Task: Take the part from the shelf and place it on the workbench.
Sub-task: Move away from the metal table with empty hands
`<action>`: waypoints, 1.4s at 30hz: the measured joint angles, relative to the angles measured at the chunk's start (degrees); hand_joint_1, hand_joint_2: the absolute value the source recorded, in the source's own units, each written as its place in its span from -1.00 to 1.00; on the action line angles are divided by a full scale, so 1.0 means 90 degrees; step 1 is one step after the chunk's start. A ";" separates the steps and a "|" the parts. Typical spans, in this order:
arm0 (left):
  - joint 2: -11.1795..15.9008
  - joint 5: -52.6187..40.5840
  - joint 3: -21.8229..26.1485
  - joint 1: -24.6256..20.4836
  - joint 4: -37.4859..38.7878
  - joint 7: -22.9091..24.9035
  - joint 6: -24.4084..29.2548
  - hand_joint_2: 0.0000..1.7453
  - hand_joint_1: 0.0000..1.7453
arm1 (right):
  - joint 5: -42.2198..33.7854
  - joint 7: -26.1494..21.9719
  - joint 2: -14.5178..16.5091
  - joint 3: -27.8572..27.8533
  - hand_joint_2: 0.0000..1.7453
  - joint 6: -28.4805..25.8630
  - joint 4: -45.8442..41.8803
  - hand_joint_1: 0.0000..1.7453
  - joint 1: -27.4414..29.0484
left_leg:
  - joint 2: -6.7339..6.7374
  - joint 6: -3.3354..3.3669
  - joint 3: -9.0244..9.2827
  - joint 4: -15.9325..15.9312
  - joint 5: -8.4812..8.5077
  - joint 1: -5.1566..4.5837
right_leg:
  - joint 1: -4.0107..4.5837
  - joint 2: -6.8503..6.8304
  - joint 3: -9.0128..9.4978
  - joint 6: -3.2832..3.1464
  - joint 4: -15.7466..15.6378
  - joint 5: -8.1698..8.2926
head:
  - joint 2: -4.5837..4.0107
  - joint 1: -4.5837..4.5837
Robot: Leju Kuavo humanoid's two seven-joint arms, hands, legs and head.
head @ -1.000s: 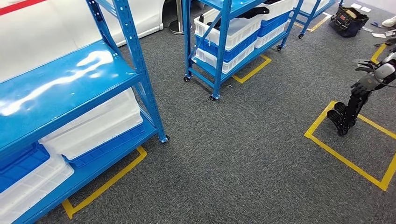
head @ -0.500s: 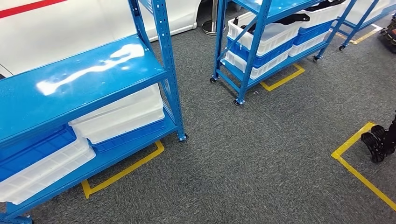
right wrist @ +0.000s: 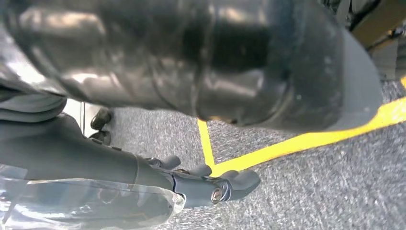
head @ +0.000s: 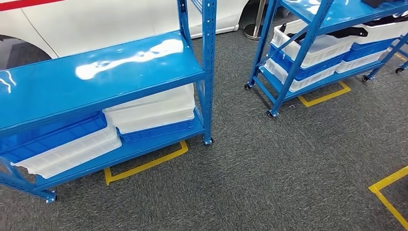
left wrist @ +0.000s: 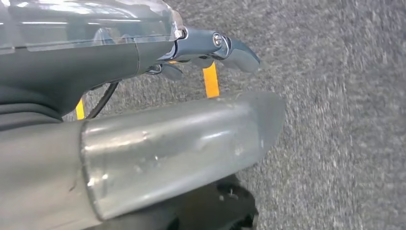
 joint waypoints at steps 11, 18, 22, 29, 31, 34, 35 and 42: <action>-0.0009 -0.0064 0.0007 -0.0030 -0.0001 -0.0004 0.0053 -1.00 -1.00 | 0.0024 0.0006 -0.0002 -0.0007 -1.00 -0.0004 0.0004 -1.00 0.0061 | -0.0843 -0.0053 -0.0003 0.0091 -0.0027 0.0086 | -0.0183 0.1116 -0.0357 0.0158 0.0269 0.0171 | 0.0001 0.0004; -0.0009 -0.0075 0.0005 -0.0021 -0.0001 -0.0010 0.0062 -1.00 -1.00 | 0.0028 0.0004 -0.0003 -0.0009 -1.00 -0.0003 0.0007 -1.00 0.0042 | -0.1023 -0.0177 -0.0104 0.0128 -0.0037 0.0106 | -0.0141 0.1149 -0.0330 0.0057 0.0178 0.0151 | 0.0001 0.0000; -0.0006 -0.0106 0.0005 -0.0029 -0.0001 -0.0021 0.0136 -1.00 -1.00 | 0.0038 0.0009 -0.0005 -0.0014 -1.00 0.0002 0.0007 -1.00 0.0064 | -0.0456 -0.0300 -0.0732 0.1460 -0.0709 0.0126 | -0.0099 0.0627 -0.0272 -0.0153 0.0076 0.0171 | 0.0001 -0.0003; -0.0004 -0.0117 0.0005 -0.0028 -0.0001 -0.0030 0.0167 -1.00 -1.00 | 0.0045 0.0009 -0.0001 -0.0047 -1.00 0.0004 0.0007 -1.00 0.0057 | 0.0179 -0.0118 -0.0082 0.0216 -0.0077 0.0008 | -0.0014 0.0061 -0.0143 -0.0098 0.0075 0.0063 | 0.0001 -0.0003; -0.0003 -0.0113 0.0006 -0.0024 -0.0001 -0.0033 0.0200 -1.00 -1.00 | 0.0047 0.0010 0.0004 -0.0058 -1.00 0.0004 0.0007 -1.00 0.0035 | 0.0122 -0.0046 -0.0068 0.0130 -0.0084 -0.0027 | -0.0013 -0.0056 -0.0095 -0.0036 0.0049 0.0049 | 0.0001 -0.0003; -0.0007 -0.0118 0.0007 -0.0004 -0.0001 -0.0030 0.0279 -1.00 -1.00 | 0.0055 0.0019 0.0006 -0.0079 -1.00 0.0003 0.0005 -1.00 0.0014 | -0.0076 0.0061 0.0031 -0.0023 0.0012 0.0039 | -0.0035 0.0183 -0.0123 0.0057 0.0257 -0.0138 | 0.0001 0.0002; -0.0009 -0.0133 0.0007 -0.0008 -0.0001 -0.0030 0.0318 -1.00 -1.00 | 0.0058 0.0022 0.0005 -0.0093 -1.00 0.0002 0.0005 -1.00 0.0022 | -0.0140 0.0089 0.0055 -0.0057 0.0039 0.0061 | -0.0048 0.0375 -0.0257 0.0077 0.0552 -0.0317 | 0.0001 0.0005; -0.0013 -0.0222 0.0002 -0.0006 -0.0001 -0.0069 0.0478 -1.00 -1.00 | 0.0078 0.0026 0.0004 -0.0155 -1.00 0.0004 0.0005 -1.00 0.0055 | -0.0718 0.0048 0.0073 0.0018 -0.0010 0.0084 | -0.0130 0.0850 -0.0533 0.0144 0.0770 -0.0027 | 0.0001 0.0009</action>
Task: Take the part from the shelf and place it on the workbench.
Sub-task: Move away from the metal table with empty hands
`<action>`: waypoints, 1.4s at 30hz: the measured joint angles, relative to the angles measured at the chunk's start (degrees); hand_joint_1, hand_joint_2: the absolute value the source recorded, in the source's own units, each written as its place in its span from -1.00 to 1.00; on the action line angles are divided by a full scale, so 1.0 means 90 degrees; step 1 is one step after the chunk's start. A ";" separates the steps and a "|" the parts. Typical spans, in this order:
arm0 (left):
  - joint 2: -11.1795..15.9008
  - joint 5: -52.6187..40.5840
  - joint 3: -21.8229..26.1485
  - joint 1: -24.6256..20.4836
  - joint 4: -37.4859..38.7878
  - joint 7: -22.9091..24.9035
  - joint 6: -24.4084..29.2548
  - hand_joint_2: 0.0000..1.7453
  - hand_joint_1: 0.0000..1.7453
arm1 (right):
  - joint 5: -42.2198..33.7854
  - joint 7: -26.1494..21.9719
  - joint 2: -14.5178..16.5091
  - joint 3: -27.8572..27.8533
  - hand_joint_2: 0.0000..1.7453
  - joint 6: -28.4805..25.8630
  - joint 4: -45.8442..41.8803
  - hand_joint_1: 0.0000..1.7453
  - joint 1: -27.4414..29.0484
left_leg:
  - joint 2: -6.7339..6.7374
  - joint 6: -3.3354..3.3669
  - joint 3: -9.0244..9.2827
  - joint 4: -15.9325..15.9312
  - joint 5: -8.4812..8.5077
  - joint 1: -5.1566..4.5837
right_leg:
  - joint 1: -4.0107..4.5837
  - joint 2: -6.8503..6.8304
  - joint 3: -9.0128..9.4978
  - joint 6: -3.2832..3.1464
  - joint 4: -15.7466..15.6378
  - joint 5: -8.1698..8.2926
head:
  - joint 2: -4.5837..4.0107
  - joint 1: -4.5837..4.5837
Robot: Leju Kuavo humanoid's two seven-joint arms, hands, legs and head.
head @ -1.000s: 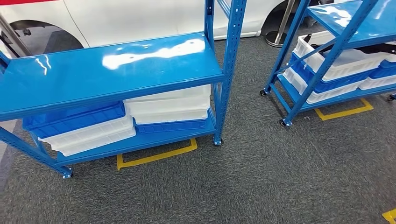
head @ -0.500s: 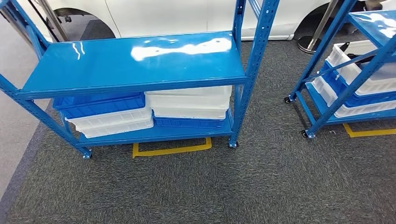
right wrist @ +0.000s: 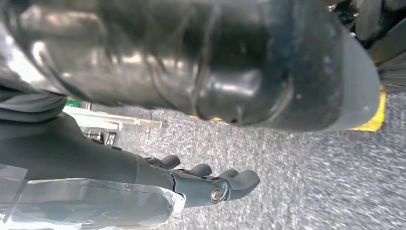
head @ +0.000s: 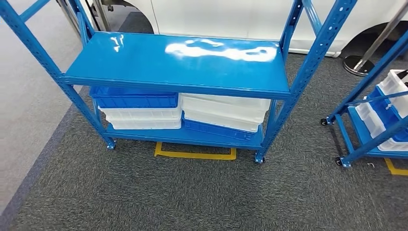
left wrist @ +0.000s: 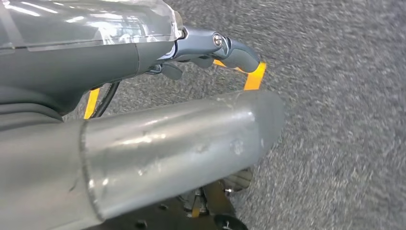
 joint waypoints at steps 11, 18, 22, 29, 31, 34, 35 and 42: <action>0.0001 -0.0001 0.0000 -0.0017 0.0000 -0.0018 0.0024 -1.00 -1.00 | 0.0014 0.0001 -0.0006 -0.0013 -1.00 0.0016 -0.0001 -1.00 0.0018 | 0.0407 -0.0349 -0.0937 0.1760 -0.0846 0.0033 | 0.0044 -0.0337 0.0298 -0.0334 -0.0714 0.0186 | 0.0000 -0.0018; 0.0000 0.0012 0.0002 -0.0022 -0.0001 0.0040 0.0024 -1.00 -1.00 | 0.0035 0.0002 -0.0005 -0.0014 -1.00 0.0036 -0.0002 -1.00 0.0005 | 0.0912 -0.0129 -0.0169 0.0137 -0.0032 -0.0086 | 0.0114 -0.0830 0.0434 -0.0243 -0.0718 0.0074 | 0.0000 -0.0016; -0.0006 0.0013 0.0005 0.0017 -0.0002 0.0059 0.0032 -1.00 -1.00 | 0.0060 0.0007 -0.0008 -0.0016 -1.00 0.0064 -0.0003 -1.00 -0.0040 | 0.0655 0.0013 -0.0100 -0.0012 0.0036 -0.0059 | 0.0114 -0.0783 0.0505 -0.0111 -0.0662 -0.0041 | -0.0001 -0.0012; -0.0023 0.0045 0.0009 0.0003 -0.0002 -0.0061 -0.0173 -1.00 -1.00 | 0.0070 -0.0001 -0.0012 -0.0072 -1.00 0.0005 -0.0006 -1.00 0.0010 | 0.0249 0.0088 -0.0029 -0.0051 0.0010 -0.0026 | 0.0069 -0.0190 -0.0290 -0.0046 0.0658 -0.0349 | 0.0000 -0.0003; -0.0018 0.0080 0.0015 0.0026 -0.0004 -0.0234 -0.0421 -1.00 -1.00 | 0.0041 -0.0011 -0.0012 -0.0126 -1.00 -0.0066 -0.0013 -1.00 0.0016 | 0.0191 0.0038 0.0001 0.0008 -0.0107 -0.0039 | 0.0068 -0.0148 0.0034 -0.0056 -0.0161 0.0098 | 0.0000 -0.0002; 0.0078 0.0077 0.0037 0.0053 -0.0036 -0.0432 -0.0797 -1.00 -1.00 | 0.0002 0.0036 -0.0012 -0.0238 -1.00 -0.0099 -0.0026 -1.00 -0.0002 | 0.0165 -0.0070 0.0029 0.0066 -0.0274 -0.0069 | 0.0091 -0.0088 0.0260 -0.0157 -0.0642 0.0094 | 0.0000 -0.0009; 0.0122 0.0068 0.0042 0.0063 -0.0056 -0.0449 -0.0874 -1.00 -1.00 | -0.0004 0.0058 -0.0012 -0.0275 -1.00 -0.0100 -0.0030 -1.00 -0.0010 | 0.0160 -0.0102 0.0056 0.0058 -0.0312 -0.0064 | 0.0085 -0.0090 0.0287 -0.0206 -0.0646 0.0071 | 0.0000 -0.0011; 0.0250 -0.0038 0.0049 0.0165 -0.0135 -0.0455 -0.0944 -1.00 -1.00 | -0.0033 0.0111 -0.0013 -0.0463 -1.00 -0.0110 -0.0052 -1.00 0.0022 | 0.0428 -0.0274 -0.1154 0.1883 -0.0603 -0.0010 | 0.0080 -0.0208 0.0910 -0.0365 -0.0884 -0.0266 | 0.0000 -0.0019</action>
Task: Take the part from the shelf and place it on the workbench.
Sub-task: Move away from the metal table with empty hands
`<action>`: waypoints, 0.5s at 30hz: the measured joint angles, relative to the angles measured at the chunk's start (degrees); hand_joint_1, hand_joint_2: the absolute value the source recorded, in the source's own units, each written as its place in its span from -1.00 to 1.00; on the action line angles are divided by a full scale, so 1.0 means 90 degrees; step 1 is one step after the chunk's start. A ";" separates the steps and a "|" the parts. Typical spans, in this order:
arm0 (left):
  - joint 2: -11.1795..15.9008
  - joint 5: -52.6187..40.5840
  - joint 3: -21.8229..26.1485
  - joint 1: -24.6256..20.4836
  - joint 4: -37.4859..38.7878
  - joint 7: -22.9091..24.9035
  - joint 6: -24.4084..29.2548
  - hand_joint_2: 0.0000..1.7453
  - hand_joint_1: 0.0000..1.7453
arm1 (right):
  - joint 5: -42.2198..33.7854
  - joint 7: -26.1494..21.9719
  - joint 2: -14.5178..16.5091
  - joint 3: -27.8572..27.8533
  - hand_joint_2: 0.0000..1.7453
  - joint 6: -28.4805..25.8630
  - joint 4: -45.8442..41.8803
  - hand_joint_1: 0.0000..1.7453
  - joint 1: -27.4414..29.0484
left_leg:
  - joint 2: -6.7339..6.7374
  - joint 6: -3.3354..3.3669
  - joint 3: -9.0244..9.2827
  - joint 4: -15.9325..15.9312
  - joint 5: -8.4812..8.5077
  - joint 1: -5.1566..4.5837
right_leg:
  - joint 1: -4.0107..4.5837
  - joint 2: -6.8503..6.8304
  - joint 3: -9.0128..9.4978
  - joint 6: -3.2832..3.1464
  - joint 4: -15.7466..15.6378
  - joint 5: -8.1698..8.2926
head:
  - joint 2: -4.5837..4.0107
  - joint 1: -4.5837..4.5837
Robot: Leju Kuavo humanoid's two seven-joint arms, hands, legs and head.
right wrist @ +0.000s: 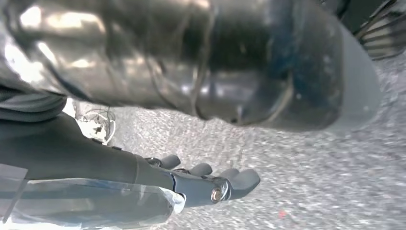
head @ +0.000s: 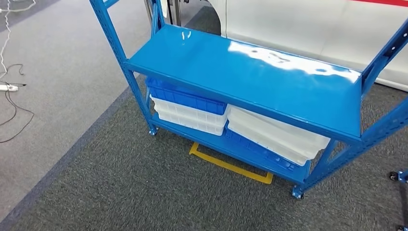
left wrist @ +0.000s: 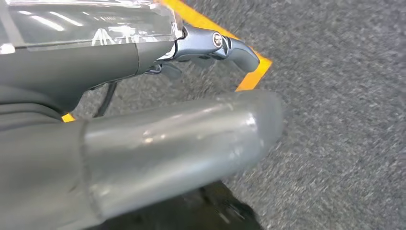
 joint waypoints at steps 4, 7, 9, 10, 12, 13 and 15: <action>0.0018 -0.0028 0.0004 0.0100 -0.0001 0.0013 0.0004 -1.00 -1.00 | 0.0001 -0.0001 0.0007 -0.0063 -1.00 -0.0003 0.0002 -1.00 0.0026 | 0.0018 0.0161 -0.0117 -0.1014 0.1266 -0.0039 | 0.0042 -0.0020 0.0630 0.0032 -0.0236 -0.0342 | -0.0001 0.0007; 0.0049 -0.0061 0.0033 0.0121 -0.0006 0.0050 0.0010 -1.00 -1.00 | 0.0034 -0.0027 0.0026 -0.0118 -1.00 -0.0004 -0.0001 -1.00 0.0026 | 0.0046 0.0329 0.0161 -0.1474 0.1352 -0.0161 | 0.0009 -0.0030 0.0967 0.0172 -0.0433 -0.0497 | -0.0001 0.0017; 0.0065 -0.0093 0.0065 0.0079 -0.0021 0.0079 0.0011 -1.00 -1.00 | 0.0059 -0.0047 0.0033 -0.0132 -1.00 -0.0001 -0.0007 -1.00 -0.0039 | 0.0029 0.0398 0.0399 -0.1646 0.1145 -0.0179 | -0.0028 -0.0028 0.0929 0.0270 -0.0138 -0.0306 | 0.0000 0.0012; 0.0076 -0.0118 0.0079 0.0063 -0.0027 0.0089 0.0010 -1.00 -1.00 | 0.0066 -0.0054 0.0037 -0.0138 -1.00 0.0001 -0.0009 -1.00 -0.0064 | 0.0019 0.0430 0.0549 -0.1756 0.1068 -0.0164 | -0.0026 -0.0019 0.0742 0.0295 0.0274 -0.0112 | -0.0001 0.0013; 0.0093 -0.0201 0.0091 0.0033 -0.0033 0.0100 0.0010 -1.00 -1.00 | 0.0071 -0.0067 0.0043 -0.0158 -1.00 0.0002 -0.0012 -1.00 -0.0101 | 0.0000 0.0478 0.0877 -0.1965 0.0944 -0.0117 | -0.0037 0.0013 0.0075 0.0332 0.1321 0.0087 | -0.0002 0.0015; 0.0099 -0.0241 0.0092 0.0026 -0.0033 0.0103 0.0009 -1.00 -1.00 | 0.0072 -0.0070 0.0043 -0.0170 -1.00 0.0002 -0.0012 -1.00 -0.0105 | -0.0010 0.0492 0.1025 -0.2024 0.0870 -0.0112 | -0.0040 0.0025 -0.0260 0.0347 0.1678 -0.0044 | -0.0003 0.0016; 0.0102 -0.0295 0.0092 0.0020 -0.0033 0.0109 0.0007 -1.00 -1.00 | 0.0074 -0.0070 0.0041 -0.0188 -1.00 -0.0001 -0.0012 -1.00 -0.0100 | -0.0056 0.0476 0.1304 -0.2081 0.0695 -0.0097 | -0.0062 0.0029 -0.0778 0.0393 0.1900 -0.0643 | -0.0002 0.0016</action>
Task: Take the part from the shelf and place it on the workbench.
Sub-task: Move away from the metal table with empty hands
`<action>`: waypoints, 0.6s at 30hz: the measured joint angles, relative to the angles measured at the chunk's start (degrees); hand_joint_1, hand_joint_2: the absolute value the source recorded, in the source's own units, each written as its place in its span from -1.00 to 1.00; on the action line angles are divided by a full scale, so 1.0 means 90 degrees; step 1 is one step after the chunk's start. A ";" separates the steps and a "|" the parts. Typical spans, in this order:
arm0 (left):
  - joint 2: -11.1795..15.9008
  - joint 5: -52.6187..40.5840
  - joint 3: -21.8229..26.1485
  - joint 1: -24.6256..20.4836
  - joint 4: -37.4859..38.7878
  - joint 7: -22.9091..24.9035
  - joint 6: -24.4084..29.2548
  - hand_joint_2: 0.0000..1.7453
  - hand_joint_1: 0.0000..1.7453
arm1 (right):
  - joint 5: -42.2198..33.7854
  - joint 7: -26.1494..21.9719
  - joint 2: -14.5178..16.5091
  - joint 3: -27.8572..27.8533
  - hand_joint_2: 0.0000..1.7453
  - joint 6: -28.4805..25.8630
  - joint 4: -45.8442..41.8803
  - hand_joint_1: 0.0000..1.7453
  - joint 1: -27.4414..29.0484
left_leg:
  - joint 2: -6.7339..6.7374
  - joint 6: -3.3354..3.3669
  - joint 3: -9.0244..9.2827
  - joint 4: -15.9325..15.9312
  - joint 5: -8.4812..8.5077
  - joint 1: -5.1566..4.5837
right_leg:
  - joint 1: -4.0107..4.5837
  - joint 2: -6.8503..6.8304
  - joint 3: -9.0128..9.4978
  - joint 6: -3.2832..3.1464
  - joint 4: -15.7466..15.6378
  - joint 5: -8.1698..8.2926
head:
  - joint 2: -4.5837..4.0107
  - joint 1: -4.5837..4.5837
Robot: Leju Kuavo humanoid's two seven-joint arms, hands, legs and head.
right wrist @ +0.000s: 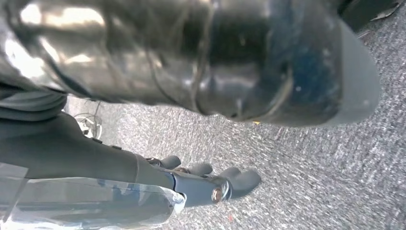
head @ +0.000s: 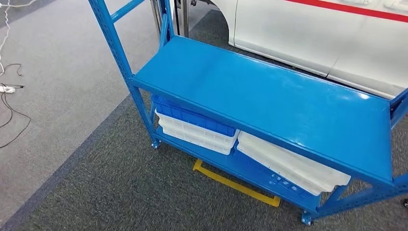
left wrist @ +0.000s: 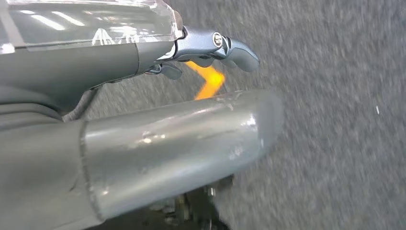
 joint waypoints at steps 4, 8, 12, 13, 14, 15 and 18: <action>-0.0011 -0.0135 -0.0005 0.0053 0.0001 0.0015 -0.0009 -1.00 -1.00 | 0.0018 -0.0002 -0.0008 -0.0064 -1.00 -0.0003 -0.0002 -1.00 0.0070 | -0.0056 -0.0129 0.0524 0.0009 -0.0432 0.0060 | -0.0026 -0.0005 -0.0500 0.0066 -0.0857 0.0308 | 0.0000 0.0002; -0.0012 -0.0353 -0.0082 0.0054 0.0007 0.0069 -0.0035 -1.00 -1.00 | 0.0052 -0.0016 -0.0008 -0.0128 -1.00 0.0001 -0.0008 -1.00 0.0080 | -0.0058 -0.0307 0.0759 0.0165 -0.0771 0.0053 | 0.0018 -0.0024 -0.0583 -0.0163 -0.1422 0.1647 | 0.0001 -0.0001; 0.0002 -0.0484 -0.0183 0.0020 0.0007 0.0119 -0.0056 -1.00 -1.00 | 0.0087 -0.0050 -0.0004 -0.0146 -1.00 0.0001 -0.0020 -1.00 0.0058 | 0.0004 -0.0439 0.0349 0.0988 -0.0740 0.0090 | -0.0003 -0.0006 -0.0347 -0.0365 -0.1567 0.1542 | 0.0002 -0.0004; 0.0002 -0.0517 -0.0203 0.0018 0.0007 0.0134 -0.0057 -1.00 -1.00 | 0.0102 -0.0058 -0.0004 -0.0148 -1.00 0.0000 -0.0023 -1.00 0.0058 | 0.0024 -0.0472 0.0128 0.1330 -0.0895 0.0105 | -0.0001 -0.0007 -0.0278 -0.0391 -0.1605 0.1506 | 0.0002 -0.0004; 0.0001 -0.0543 -0.0224 0.0019 0.0007 0.0152 -0.0056 -1.00 -1.00 | 0.0118 -0.0067 -0.0004 -0.0150 -1.00 -0.0001 -0.0024 -1.00 0.0058 | 0.0037 -0.0501 -0.0103 0.1625 -0.1112 0.0118 | 0.0000 -0.0005 -0.0221 -0.0405 -0.1627 0.1465 | 0.0002 -0.0005; 0.0001 -0.0561 -0.0245 0.0025 0.0007 0.0167 -0.0055 -1.00 -1.00 | 0.0134 -0.0078 -0.0004 -0.0150 -1.00 -0.0001 -0.0024 -1.00 0.0059 | 0.0046 -0.0520 -0.0304 0.1822 -0.1305 0.0131 | 0.0000 -0.0001 -0.0165 -0.0405 -0.1639 0.1421 | 0.0002 -0.0005; 0.0001 -0.0586 -0.0285 0.0047 0.0007 0.0191 -0.0053 -1.00 -1.00 | 0.0182 -0.0103 -0.0004 -0.0151 -1.00 -0.0002 -0.0024 -1.00 0.0064 | 0.0063 -0.0520 -0.0472 0.1421 -0.0990 0.0153 | -0.0005 0.0012 0.0037 -0.0377 -0.1643 0.1268 | 0.0002 -0.0005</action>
